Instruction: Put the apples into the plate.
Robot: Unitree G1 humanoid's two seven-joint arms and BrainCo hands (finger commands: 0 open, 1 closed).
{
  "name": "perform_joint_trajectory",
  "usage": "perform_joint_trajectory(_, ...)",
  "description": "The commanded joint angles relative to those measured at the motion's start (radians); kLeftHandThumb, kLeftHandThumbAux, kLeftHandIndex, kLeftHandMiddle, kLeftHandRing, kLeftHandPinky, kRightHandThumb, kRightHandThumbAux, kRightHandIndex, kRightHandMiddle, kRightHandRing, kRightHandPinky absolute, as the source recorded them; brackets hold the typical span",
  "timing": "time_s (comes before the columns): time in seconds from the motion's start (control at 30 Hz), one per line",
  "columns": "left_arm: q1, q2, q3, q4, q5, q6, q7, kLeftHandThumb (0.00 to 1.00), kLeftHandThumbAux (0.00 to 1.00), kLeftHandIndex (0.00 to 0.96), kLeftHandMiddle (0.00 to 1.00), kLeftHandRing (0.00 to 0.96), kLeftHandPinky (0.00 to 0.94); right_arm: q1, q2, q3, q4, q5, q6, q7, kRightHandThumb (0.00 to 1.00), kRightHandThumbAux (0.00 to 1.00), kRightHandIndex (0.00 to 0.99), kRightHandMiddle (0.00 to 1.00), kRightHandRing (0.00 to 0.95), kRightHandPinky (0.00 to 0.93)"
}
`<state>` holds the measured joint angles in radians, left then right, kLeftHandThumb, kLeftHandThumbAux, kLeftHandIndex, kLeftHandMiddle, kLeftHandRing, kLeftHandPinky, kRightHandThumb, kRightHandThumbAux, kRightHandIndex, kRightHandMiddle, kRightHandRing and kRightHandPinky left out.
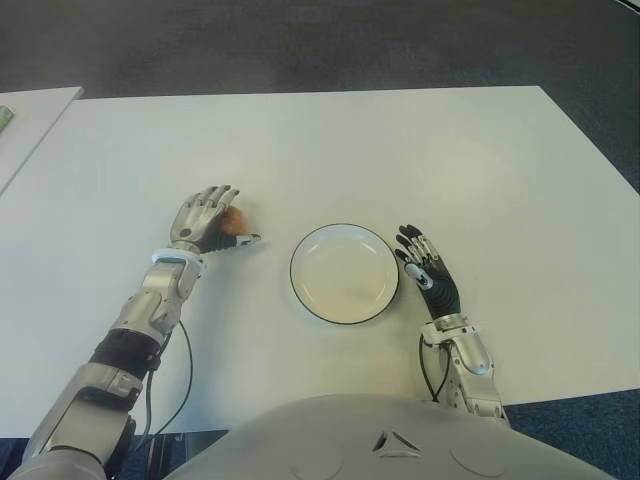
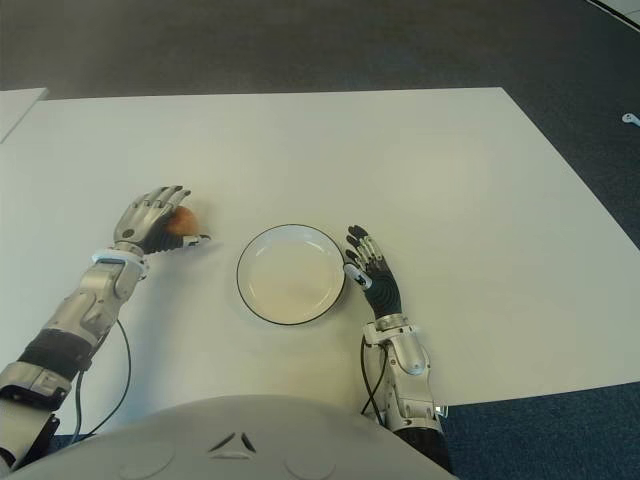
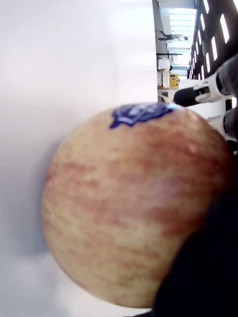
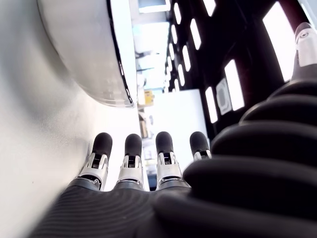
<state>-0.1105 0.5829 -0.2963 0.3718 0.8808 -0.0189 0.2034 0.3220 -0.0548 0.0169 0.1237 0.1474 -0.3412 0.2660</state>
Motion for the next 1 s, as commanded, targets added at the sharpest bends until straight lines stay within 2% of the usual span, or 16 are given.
perform_joint_trajectory(0.03, 0.036, -0.033, -0.049, 0.073, -0.009, 0.006, -0.021, 0.259, 0.354, 0.008, 0.0, 0.0, 0.03, 0.06, -0.025, -0.013, 0.06, 0.002, 0.09, 0.005, 0.125, 0.529, 0.0, 0.0, 0.0, 0.0)
perform_joint_trajectory(0.27, 0.029, -0.047, -0.048, 0.102, -0.033, -0.006, 0.007, 0.284, 0.37, 0.053, 0.007, 0.0, 0.063, 0.06, -0.034, -0.019, 0.063, 0.011, 0.083, 0.013, 0.118, 0.562, 0.0, 0.0, 0.0, 0.0)
perform_joint_trajectory(0.5, 0.023, -0.048, -0.053, 0.143, -0.052, -0.036, 0.034, 0.379, 0.367, 0.157, 0.104, 0.089, 0.163, 0.064, -0.043, -0.027, 0.058, 0.027, 0.087, 0.025, 0.117, 0.595, 0.0, 0.0, 0.0, 0.0)
perform_joint_trajectory(0.53, 0.007, -0.05, -0.058, 0.206, -0.054, -0.06, 0.058, 0.384, 0.366, 0.163, 0.109, 0.094, 0.167, 0.065, -0.044, -0.029, 0.057, 0.031, 0.086, 0.029, 0.117, 0.596, 0.0, 0.0, 0.0, 0.0)
perform_joint_trajectory(0.57, -0.005, -0.051, -0.062, 0.254, -0.056, -0.078, 0.077, 0.448, 0.386, 0.241, 0.218, 0.216, 0.268, 0.066, -0.046, -0.031, 0.055, 0.034, 0.087, 0.032, 0.117, 0.599, 0.0, 0.0, 0.0, 0.0)
perform_joint_trajectory(0.6, -0.016, -0.052, -0.067, 0.286, -0.054, -0.088, 0.09, 0.491, 0.398, 0.291, 0.288, 0.296, 0.333, 0.068, -0.047, -0.033, 0.054, 0.037, 0.086, 0.034, 0.118, 0.601, 0.0, 0.0, 0.0, 0.0)
perform_joint_trajectory(0.63, -0.026, -0.052, -0.077, 0.305, -0.044, -0.085, 0.092, 0.535, 0.456, 0.318, 0.333, 0.34, 0.375, 0.069, -0.049, -0.036, 0.051, 0.041, 0.086, 0.037, 0.119, 0.602, 0.0, 0.0, 0.0, 0.0)
perform_joint_trajectory(0.67, -0.031, -0.052, -0.084, 0.31, -0.036, -0.081, 0.092, 0.648, 0.529, 0.357, 0.403, 0.443, 0.484, 0.07, -0.05, -0.038, 0.05, 0.044, 0.087, 0.039, 0.119, 0.604, 0.0, 0.0, 0.0, 0.0)
perform_joint_trajectory(0.7, -0.037, -0.052, -0.096, 0.314, -0.023, -0.066, 0.083, 0.72, 0.575, 0.382, 0.448, 0.509, 0.555, 0.071, -0.052, -0.041, 0.048, 0.05, 0.089, 0.042, 0.12, 0.605, 0.0, 0.0, 0.0, 0.0)
perform_joint_trajectory(0.8, -0.048, -0.054, -0.121, 0.324, -0.009, -0.029, 0.056, 0.809, 0.632, 0.409, 0.501, 0.639, 0.672, 0.072, -0.055, -0.048, 0.043, 0.064, 0.096, 0.048, 0.123, 0.611, 0.0, 0.0, 0.0, 0.0)
perform_joint_trajectory(1.0, -0.053, -0.066, -0.141, 0.323, -0.032, 0.031, 0.024, 0.848, 0.661, 0.412, 0.518, 0.733, 0.753, 0.074, -0.058, -0.058, 0.032, 0.082, 0.115, 0.053, 0.126, 0.617, 0.0, 0.0, 0.0, 0.0)
